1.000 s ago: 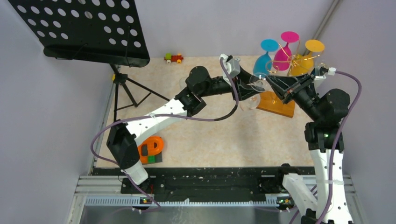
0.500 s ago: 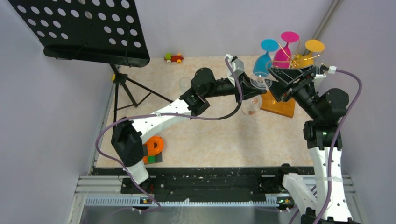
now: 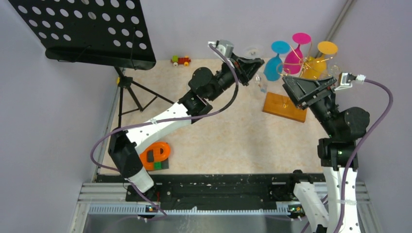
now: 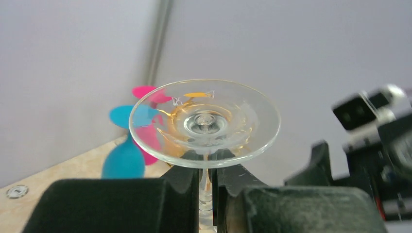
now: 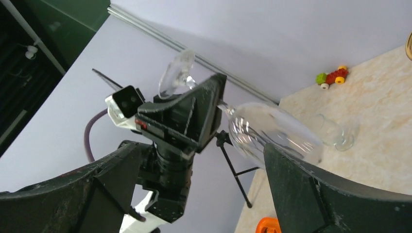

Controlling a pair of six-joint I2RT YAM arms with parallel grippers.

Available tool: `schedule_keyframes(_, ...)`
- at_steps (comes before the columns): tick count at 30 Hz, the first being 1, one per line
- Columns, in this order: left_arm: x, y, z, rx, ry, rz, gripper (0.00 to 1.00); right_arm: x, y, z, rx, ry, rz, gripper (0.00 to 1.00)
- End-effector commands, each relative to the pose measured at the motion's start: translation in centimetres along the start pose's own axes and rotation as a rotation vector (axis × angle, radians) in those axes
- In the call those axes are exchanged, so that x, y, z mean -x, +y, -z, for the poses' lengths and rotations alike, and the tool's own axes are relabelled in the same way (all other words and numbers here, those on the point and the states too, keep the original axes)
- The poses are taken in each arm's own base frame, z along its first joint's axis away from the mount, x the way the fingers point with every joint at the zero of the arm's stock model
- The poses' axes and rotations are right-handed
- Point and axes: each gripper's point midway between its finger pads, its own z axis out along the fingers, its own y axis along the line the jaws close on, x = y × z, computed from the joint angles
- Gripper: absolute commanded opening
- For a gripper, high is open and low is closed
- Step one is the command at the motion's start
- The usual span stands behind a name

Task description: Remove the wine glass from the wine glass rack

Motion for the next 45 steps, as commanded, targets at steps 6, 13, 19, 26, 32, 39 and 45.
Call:
schedule_keyframes(6,15.5,-0.5,2.9,0.138,-0.489,0.292,0.00,-0.6,0.9,0.5,0.136,-0.005,0.035,0.97)
schedule_keyframes(13,16.3,-1.3,4.2,0.081,-0.550,0.430,0.00,-1.4,2.2,0.2,0.228,0.048,-0.045,0.95)
schedule_keyframes(19,16.6,-2.4,4.3,0.018,-0.544,0.489,0.00,-2.3,5.1,0.2,0.362,0.099,-0.071,0.79)
schedule_keyframes(26,16.2,-3.1,3.5,-0.025,-0.520,0.539,0.00,-2.1,7.6,0.6,0.485,0.106,-0.057,0.70)
schedule_keyframes(32,16.0,-3.8,3.4,-0.069,-0.506,0.582,0.00,-2.0,8.0,0.1,0.504,0.125,-0.066,0.63)
schedule_keyframes(39,15.5,-4.2,3.6,-0.106,-0.503,0.559,0.00,-2.1,8.8,0.2,0.578,0.154,-0.087,0.46)
schedule_keyframes(45,15.8,-5.5,4.6,-0.226,-0.587,0.457,0.00,-2.0,9.6,0.6,0.609,0.160,-0.135,0.42)
